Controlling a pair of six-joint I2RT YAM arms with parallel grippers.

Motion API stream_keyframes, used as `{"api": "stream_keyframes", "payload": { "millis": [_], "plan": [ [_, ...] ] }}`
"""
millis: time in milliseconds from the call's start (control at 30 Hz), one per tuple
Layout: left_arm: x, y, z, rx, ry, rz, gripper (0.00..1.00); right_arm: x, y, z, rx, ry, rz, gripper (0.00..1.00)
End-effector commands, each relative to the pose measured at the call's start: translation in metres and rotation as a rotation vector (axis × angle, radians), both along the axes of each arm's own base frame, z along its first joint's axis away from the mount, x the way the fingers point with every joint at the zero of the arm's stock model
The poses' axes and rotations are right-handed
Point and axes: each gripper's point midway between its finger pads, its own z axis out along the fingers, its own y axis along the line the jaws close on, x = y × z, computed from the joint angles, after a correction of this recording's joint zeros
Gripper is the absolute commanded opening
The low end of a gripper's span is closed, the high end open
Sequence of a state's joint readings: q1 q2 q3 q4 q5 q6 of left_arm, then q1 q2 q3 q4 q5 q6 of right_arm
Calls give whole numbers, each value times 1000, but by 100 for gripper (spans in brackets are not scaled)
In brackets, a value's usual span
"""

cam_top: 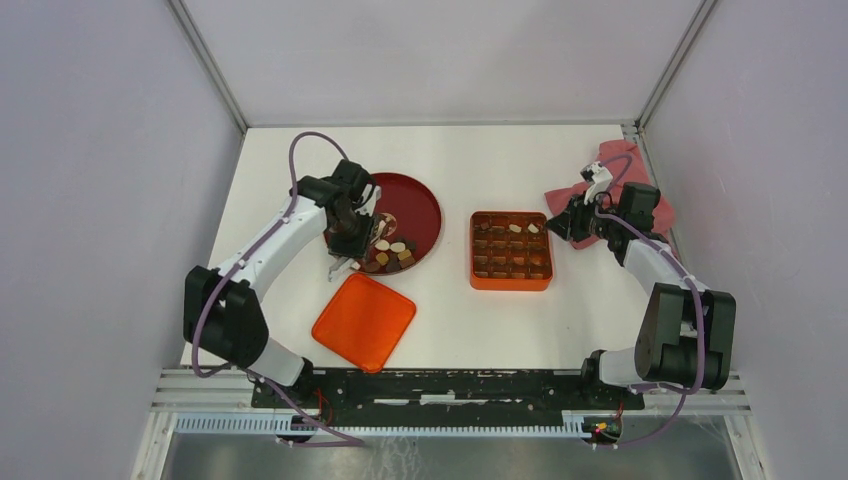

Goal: Pack the chocolate
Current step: Pick up the fake chocolate from the plate.

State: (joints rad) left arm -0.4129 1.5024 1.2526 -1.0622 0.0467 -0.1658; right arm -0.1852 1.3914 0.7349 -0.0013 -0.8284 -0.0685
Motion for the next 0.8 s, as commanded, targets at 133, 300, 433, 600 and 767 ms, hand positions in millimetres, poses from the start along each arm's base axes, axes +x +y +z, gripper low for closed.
{"api": "stream_keyframes", "payload": {
  "millis": [133,300,433,600,767],
  "plan": [
    [34,17,19,54,-66,-90,43,5,2,12,-6,-61,18,31],
    [42,20,14,60,-54,-127,43,4,1,11,-7,-59,16,31],
    [49,19,12,47,-43,-137,43,5,2,12,-7,-60,17,31],
    [53,21,8,42,-26,-139,43,5,1,12,-9,-59,15,31],
    [56,22,2,37,-7,-132,43,6,1,12,-12,-58,13,31]
  ]
}}
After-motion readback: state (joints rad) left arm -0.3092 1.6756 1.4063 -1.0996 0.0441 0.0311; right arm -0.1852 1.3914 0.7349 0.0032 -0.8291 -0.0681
